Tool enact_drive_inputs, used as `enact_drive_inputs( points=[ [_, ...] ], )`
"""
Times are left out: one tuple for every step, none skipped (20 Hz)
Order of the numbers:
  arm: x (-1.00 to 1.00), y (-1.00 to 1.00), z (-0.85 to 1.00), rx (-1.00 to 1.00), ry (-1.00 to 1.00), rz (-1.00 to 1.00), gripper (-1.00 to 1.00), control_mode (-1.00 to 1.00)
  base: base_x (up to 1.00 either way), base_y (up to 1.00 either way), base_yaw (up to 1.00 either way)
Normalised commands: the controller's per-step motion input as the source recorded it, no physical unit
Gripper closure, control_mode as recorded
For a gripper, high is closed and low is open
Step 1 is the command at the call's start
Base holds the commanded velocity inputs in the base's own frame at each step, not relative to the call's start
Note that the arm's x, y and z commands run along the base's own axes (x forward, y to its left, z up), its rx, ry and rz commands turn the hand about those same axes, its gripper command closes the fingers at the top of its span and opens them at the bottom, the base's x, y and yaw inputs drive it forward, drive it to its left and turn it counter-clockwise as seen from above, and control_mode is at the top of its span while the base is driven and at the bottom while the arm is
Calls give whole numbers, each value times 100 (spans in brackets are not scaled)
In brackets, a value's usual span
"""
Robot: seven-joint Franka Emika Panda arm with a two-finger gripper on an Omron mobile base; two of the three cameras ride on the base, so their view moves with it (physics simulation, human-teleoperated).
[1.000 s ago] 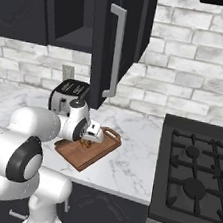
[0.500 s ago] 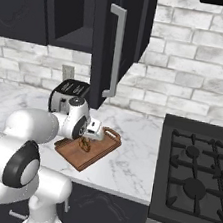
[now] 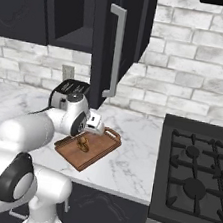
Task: Pick the bread, place it on the cutting board, pick the jam, place it on the counter, and close the cabinet.
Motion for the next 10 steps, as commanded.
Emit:
enact_drive_inputs(
  points=[
    [0,0,26,0,-12,0,-100,-100,0,0,0],
    [0,0,24,0,-12,0,-100,-100,0,0,0],
    [0,0,24,0,-12,0,-100,-100,0,0,0],
    [0,0,23,0,-12,0,-100,-100,0,0,0],
    [0,0,24,0,-13,0,-100,-100,0,0,0],
    [-1,0,24,0,-13,0,-100,-100,0,0,0],
    [-4,0,26,0,-14,0,-100,-100,0,0,0],
    [-6,0,26,0,-15,0,-100,-100,0,0,0],
    [-6,0,26,0,-15,0,-100,-100,0,0,0],
    [-9,-1,26,0,-16,0,-100,-100,0,0,0]
  ],
)
